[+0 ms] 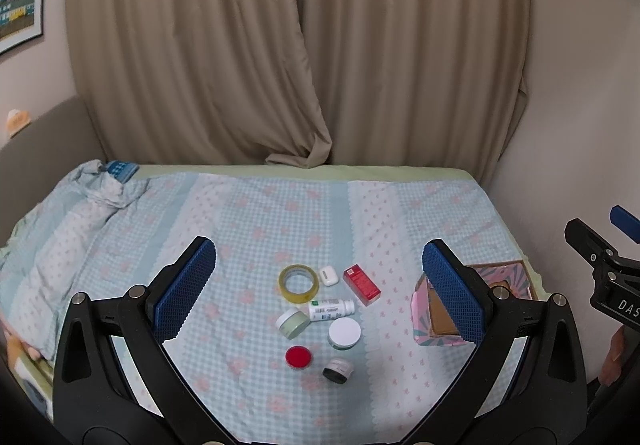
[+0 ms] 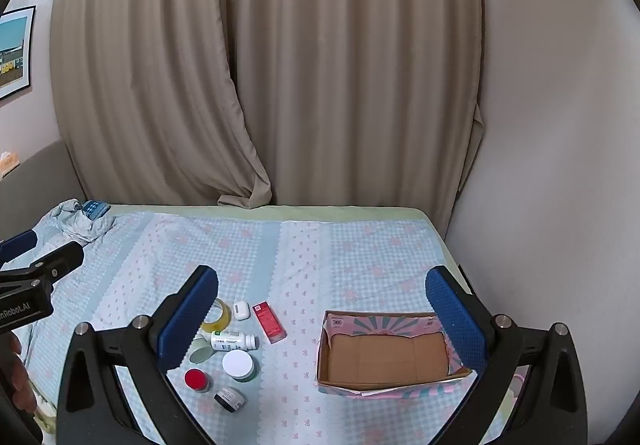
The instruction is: Organize rigid objects
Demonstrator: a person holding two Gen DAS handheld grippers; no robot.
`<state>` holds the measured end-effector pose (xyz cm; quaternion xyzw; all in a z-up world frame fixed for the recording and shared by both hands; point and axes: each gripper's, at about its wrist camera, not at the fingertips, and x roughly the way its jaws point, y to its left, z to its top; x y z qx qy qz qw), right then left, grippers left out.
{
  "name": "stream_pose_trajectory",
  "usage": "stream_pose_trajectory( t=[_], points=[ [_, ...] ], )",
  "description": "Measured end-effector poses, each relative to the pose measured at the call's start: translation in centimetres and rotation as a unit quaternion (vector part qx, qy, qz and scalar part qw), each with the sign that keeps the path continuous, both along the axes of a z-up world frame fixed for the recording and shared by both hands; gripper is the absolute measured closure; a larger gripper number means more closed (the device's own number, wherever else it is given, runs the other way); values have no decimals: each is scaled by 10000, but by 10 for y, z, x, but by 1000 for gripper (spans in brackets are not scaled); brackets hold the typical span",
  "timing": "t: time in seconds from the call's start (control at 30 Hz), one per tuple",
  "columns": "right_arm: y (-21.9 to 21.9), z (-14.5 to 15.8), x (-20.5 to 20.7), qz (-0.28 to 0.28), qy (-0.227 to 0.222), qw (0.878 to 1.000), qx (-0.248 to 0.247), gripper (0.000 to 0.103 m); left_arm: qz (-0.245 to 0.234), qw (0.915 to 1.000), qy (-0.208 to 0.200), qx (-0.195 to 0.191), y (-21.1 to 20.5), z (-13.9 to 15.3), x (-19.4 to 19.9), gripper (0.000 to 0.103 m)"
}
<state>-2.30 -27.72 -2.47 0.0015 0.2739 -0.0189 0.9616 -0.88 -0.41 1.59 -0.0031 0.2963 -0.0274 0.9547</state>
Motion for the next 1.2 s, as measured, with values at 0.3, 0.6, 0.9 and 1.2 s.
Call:
stream_pose_trajectory(
  t=[0.3,0.6,0.9,1.2],
  points=[
    [-1,-2,0,-4,37,10000,81,0,-7,10000,-19,15,0,1,0,0],
    [-5,-4,0,25,3,9999,132,0,-5,10000,-30,18,-1,-1,-1,0],
    [-1,-1,-1,5,-8,10000,95,0,-11,10000,-52,35,-2,-2,-4,0],
    [-3,-2,-2,8,-52,9999,140,0,-16,10000,-68,40,-2,-3,-7,0]
  ],
)
